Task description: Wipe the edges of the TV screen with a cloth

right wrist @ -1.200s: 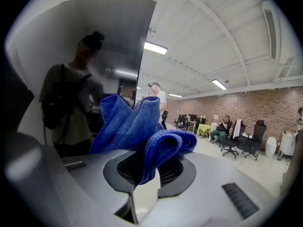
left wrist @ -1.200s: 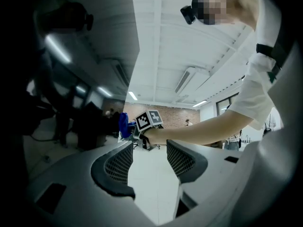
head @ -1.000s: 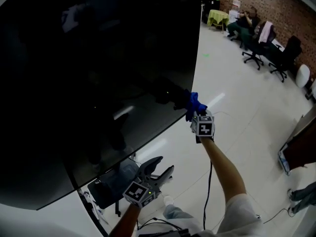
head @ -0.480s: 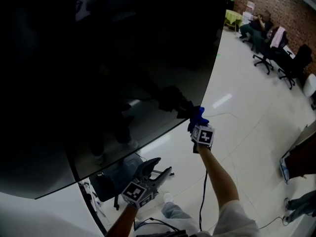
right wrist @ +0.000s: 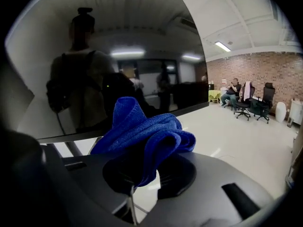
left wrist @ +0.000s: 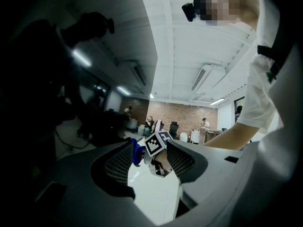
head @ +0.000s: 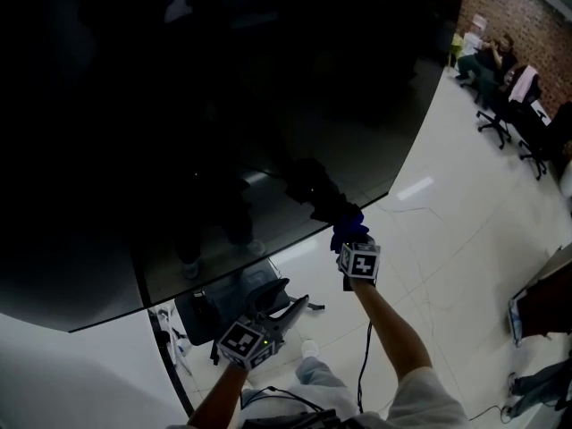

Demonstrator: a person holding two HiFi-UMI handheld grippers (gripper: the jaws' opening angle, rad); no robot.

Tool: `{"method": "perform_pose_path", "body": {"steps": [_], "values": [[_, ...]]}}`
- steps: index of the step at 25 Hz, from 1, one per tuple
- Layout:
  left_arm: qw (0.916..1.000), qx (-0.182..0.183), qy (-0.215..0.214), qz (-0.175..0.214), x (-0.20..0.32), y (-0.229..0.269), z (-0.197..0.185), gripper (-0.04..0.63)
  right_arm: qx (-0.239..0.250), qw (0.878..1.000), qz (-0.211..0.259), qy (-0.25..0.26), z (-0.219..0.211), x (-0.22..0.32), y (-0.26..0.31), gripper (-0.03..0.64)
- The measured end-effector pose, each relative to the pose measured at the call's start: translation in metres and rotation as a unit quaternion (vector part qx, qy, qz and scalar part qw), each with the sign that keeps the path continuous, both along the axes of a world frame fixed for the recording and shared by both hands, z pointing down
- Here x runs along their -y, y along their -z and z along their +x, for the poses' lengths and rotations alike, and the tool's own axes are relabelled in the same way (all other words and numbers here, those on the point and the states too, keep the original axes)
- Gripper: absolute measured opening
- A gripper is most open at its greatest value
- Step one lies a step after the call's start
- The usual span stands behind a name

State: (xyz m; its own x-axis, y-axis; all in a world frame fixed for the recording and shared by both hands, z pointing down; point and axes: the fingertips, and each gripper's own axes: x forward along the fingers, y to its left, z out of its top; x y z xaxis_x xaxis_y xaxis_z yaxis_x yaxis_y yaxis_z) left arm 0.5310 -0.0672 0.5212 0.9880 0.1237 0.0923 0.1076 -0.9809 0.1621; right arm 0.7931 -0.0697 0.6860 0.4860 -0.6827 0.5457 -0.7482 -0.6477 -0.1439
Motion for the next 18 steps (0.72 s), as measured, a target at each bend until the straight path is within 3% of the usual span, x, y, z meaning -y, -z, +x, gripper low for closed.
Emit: {"method": "perform_pose_path", "body": {"steps": [4, 8, 18], "values": [[0.9997, -0.002, 0.024, -0.006, 0.014, 0.024, -0.029, 0.213, 0.012, 0.999, 0.001, 0.039, -0.053, 0.027, -0.003, 0.067], [0.9983, -0.005, 0.058, 0.005, 0.035, 0.013, -0.068, 0.213, 0.023, 0.997, -0.002, 0.077, -0.106, 0.052, -0.019, 0.067], [0.99, -0.018, 0.14, -0.01, 0.072, 0.037, -0.153, 0.213, 0.019, 0.982, -0.019, 0.187, -0.237, 0.132, -0.026, 0.066]]}}
